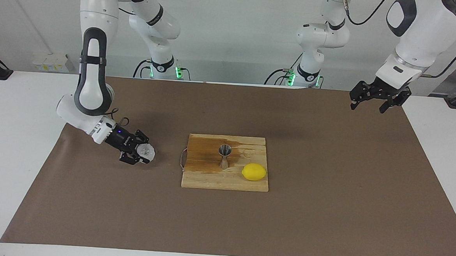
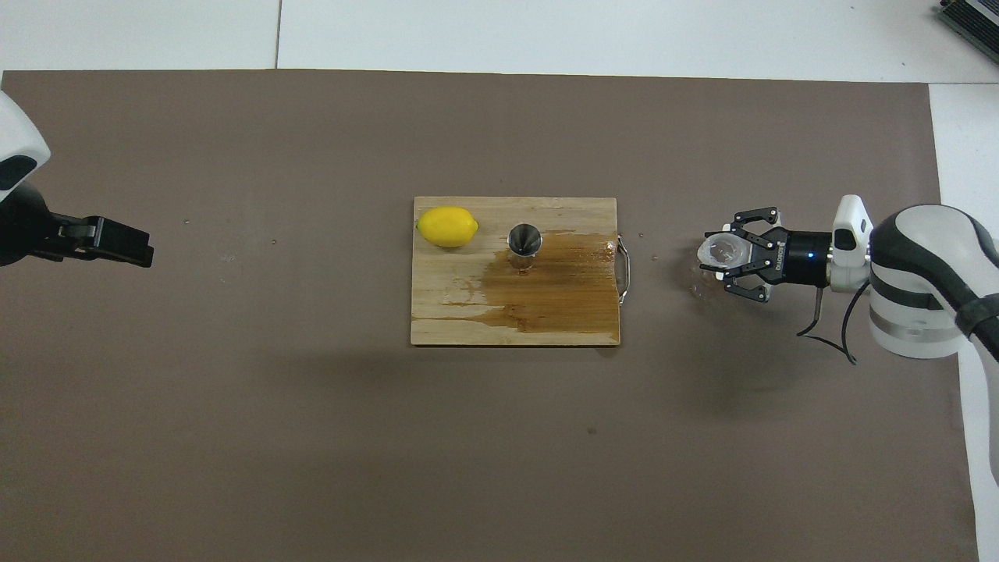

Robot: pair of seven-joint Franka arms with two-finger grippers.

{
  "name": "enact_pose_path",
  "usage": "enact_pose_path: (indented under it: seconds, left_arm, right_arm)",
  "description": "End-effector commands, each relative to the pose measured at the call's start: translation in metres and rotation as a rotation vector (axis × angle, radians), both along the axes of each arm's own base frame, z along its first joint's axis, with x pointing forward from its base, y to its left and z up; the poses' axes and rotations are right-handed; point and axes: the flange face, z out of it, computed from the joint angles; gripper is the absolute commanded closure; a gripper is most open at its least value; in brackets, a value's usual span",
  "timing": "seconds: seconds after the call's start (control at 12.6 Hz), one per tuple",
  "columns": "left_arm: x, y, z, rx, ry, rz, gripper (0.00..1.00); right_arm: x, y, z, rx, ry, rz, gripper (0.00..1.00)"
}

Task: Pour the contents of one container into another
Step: 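Lift the white cup with the right gripper above the jigger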

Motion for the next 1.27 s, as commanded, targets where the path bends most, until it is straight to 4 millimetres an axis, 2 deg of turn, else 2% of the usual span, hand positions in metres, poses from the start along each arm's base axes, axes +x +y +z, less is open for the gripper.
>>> enact_pose_path:
  seconds: [0.0,0.08,0.24,0.55,0.71,0.87,1.19]
  left_arm:
    - [-0.008,0.000,0.004,-0.008,0.006,-0.002,0.00]
    - [-0.007,0.000,0.003,-0.008,0.003,-0.001,0.00]
    - [-0.007,0.002,0.004,-0.008,0.001,0.002,0.00]
    - [-0.007,0.002,0.004,-0.008,0.001,0.002,0.00]
    - [-0.007,0.003,0.004,-0.008,0.001,0.003,0.00]
    - [-0.007,0.003,0.003,-0.008,0.003,0.003,0.00]
    - [-0.007,0.003,0.004,-0.008,0.001,0.003,0.00]
  right_arm:
    - [0.005,0.060,0.062,-0.082,0.063,-0.053,0.87]
    - [0.009,0.087,0.077,-0.096,0.077,-0.061,0.87]
    - [0.013,0.123,0.093,-0.129,0.112,-0.125,0.87]
    - [0.011,0.197,0.106,-0.182,0.086,-0.182,0.87]
    - [0.010,0.224,0.110,-0.250,0.080,-0.194,0.87]
    - [0.013,0.252,0.123,-0.323,0.065,-0.210,0.87]
    - [0.003,0.292,0.131,-0.463,0.030,-0.227,0.87]
